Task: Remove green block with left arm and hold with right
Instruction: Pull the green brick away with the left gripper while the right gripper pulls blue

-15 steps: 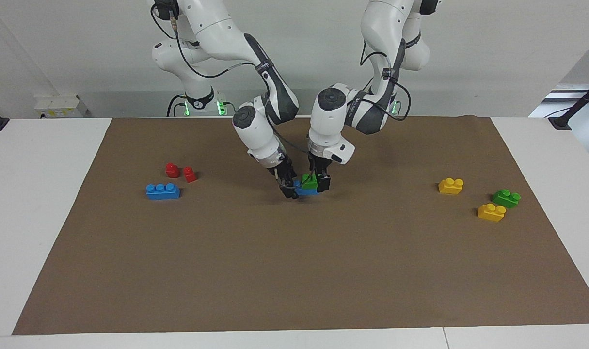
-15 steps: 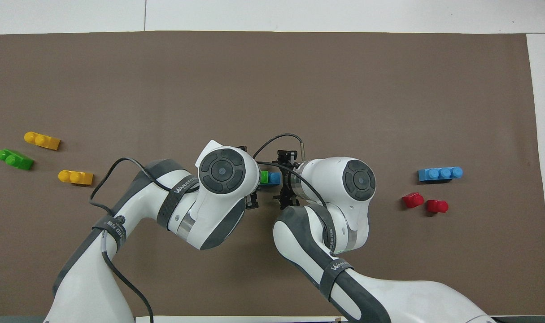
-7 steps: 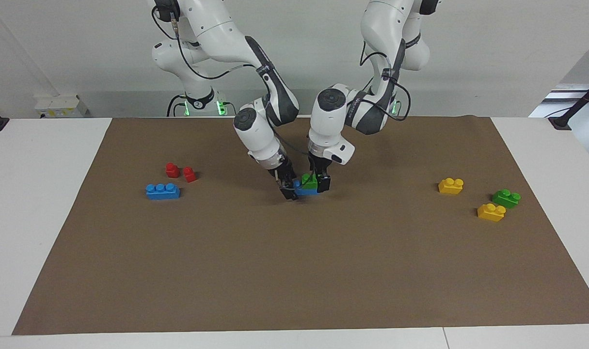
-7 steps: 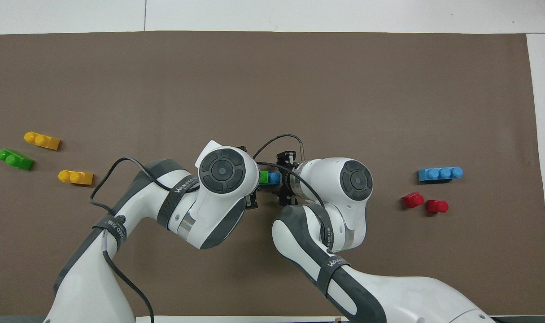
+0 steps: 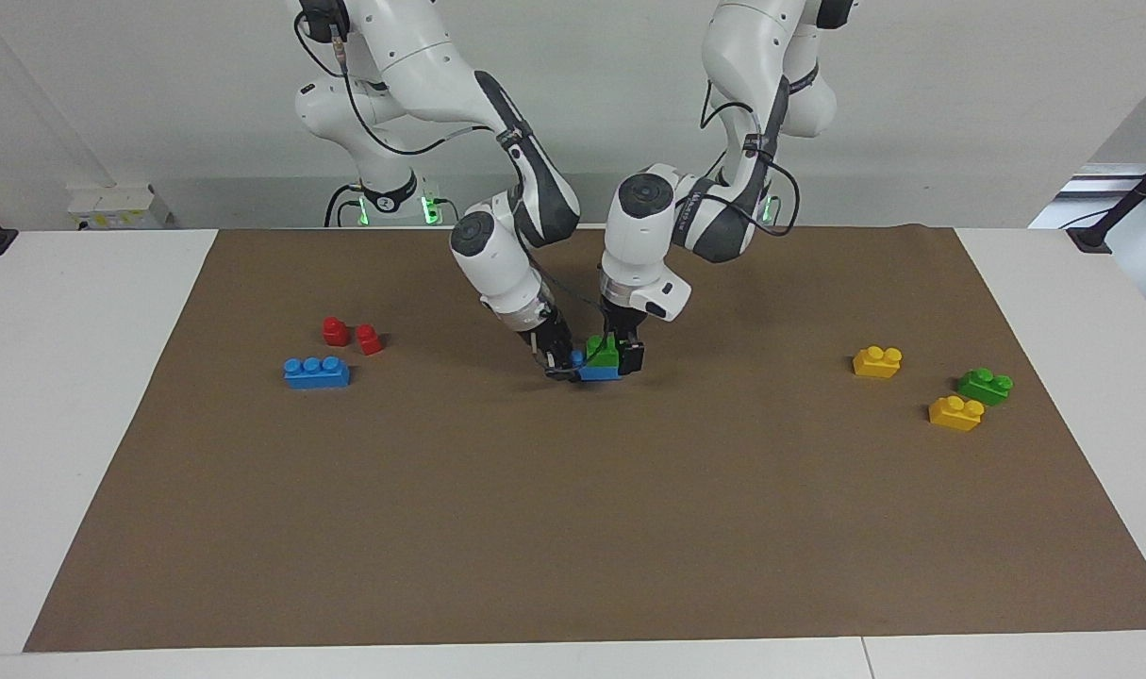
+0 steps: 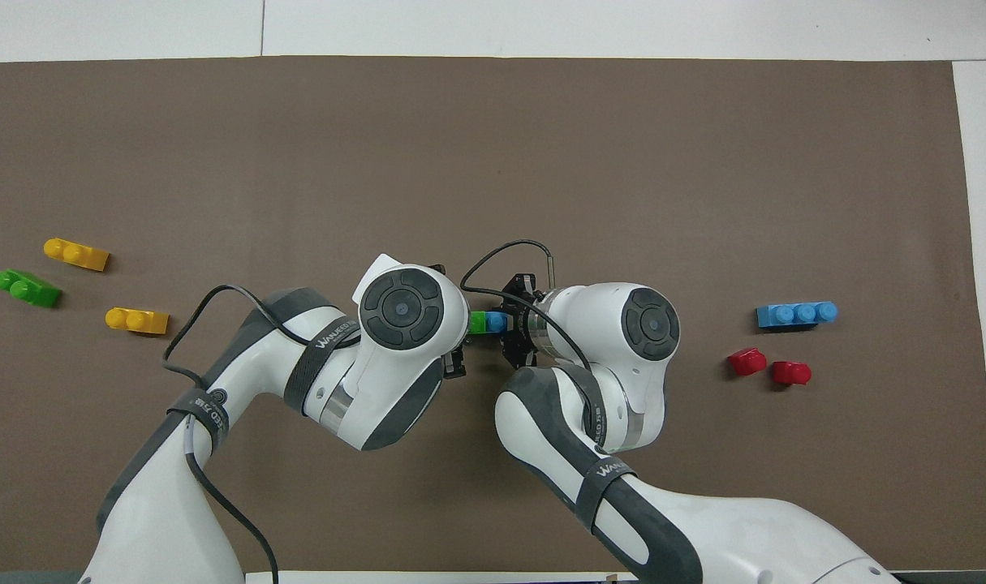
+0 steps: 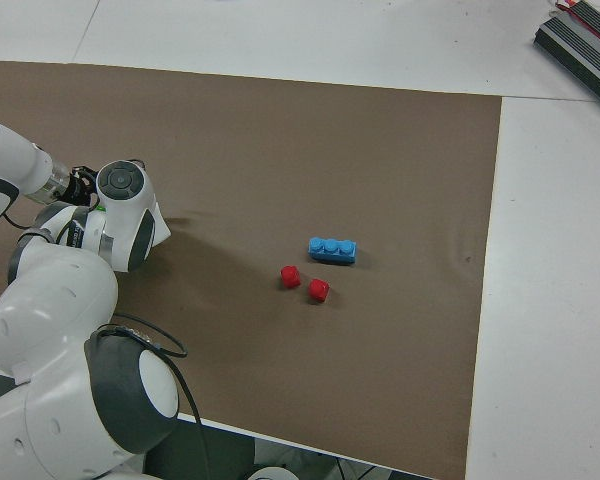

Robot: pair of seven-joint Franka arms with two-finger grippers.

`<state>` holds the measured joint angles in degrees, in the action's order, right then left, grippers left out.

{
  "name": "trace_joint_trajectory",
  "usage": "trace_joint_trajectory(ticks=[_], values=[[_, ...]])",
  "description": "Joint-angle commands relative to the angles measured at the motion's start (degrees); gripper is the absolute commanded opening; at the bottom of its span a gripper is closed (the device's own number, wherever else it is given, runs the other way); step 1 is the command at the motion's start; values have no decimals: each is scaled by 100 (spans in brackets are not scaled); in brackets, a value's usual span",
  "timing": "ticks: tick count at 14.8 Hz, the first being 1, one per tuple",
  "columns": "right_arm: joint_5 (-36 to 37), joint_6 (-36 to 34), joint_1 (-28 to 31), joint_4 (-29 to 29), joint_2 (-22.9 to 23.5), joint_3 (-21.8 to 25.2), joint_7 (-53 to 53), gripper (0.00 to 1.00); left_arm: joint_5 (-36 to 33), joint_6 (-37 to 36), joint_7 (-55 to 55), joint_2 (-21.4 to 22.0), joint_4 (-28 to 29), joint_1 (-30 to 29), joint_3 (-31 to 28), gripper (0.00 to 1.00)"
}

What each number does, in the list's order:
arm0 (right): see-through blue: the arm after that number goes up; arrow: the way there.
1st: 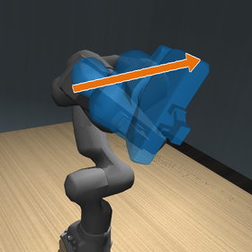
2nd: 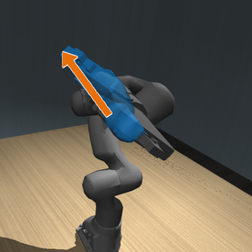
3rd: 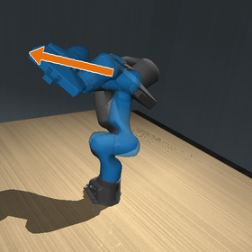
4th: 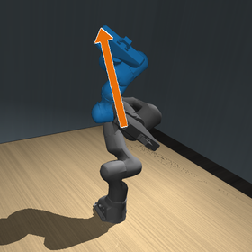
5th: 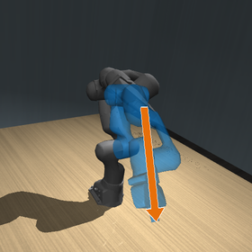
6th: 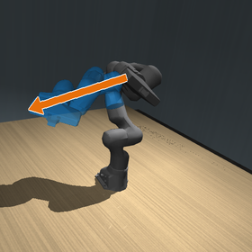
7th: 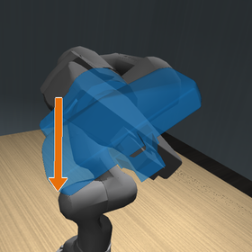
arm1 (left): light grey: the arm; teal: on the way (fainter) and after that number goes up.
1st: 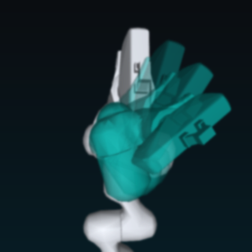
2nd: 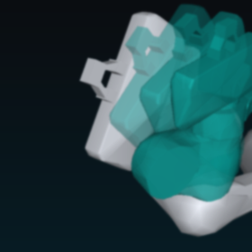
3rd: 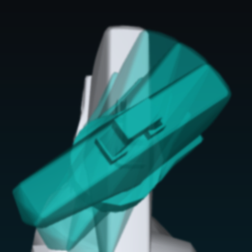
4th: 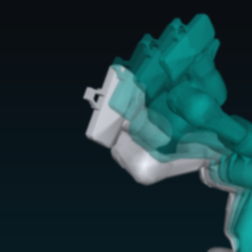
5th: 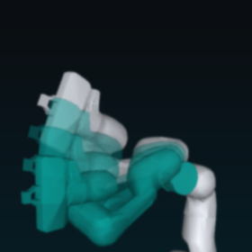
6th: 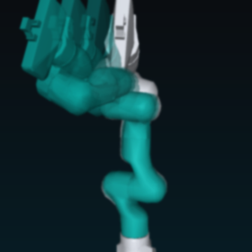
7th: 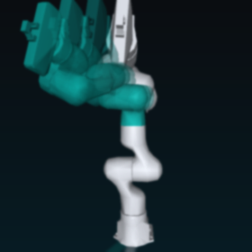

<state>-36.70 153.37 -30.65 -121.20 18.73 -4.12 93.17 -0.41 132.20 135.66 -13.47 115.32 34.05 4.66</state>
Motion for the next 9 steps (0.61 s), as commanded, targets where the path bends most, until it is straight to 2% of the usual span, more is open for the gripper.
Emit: trace_joint_trajectory(ticks=[1, 2, 3, 6, 7, 8, 9], values=[[-127, 97, 16, 71, 69, -18, 8, 0, -108, 34, 110, 37, 87, 58, -62, 100], [-197, 97, 33, 70, 69, -18, 8, 0, -108, 34, 110, 37, 87, 67, -62, 100], [-276, 97, 42, 62, 69, -10, 8, 0, -108, 34, 101, 37, 87, 76, -62, 95], [-294, 105, 42, 53, 69, -18, 8, 0, -205, 43, 75, 37, 87, 93, -62, 59], [-285, 105, 42, 53, 69, -10, 8, 0, -231, 52, 57, 37, 87, 93, -62, 25], [-285, 97, 42, 53, 69, -18, 8, 0, -327, 87, 48, 37, 87, 102, -53, 8], [-285, 105, 42, 53, 69, -10, 0, 0, -345, 87, 48, 37, 87, 102, -44, 1]])
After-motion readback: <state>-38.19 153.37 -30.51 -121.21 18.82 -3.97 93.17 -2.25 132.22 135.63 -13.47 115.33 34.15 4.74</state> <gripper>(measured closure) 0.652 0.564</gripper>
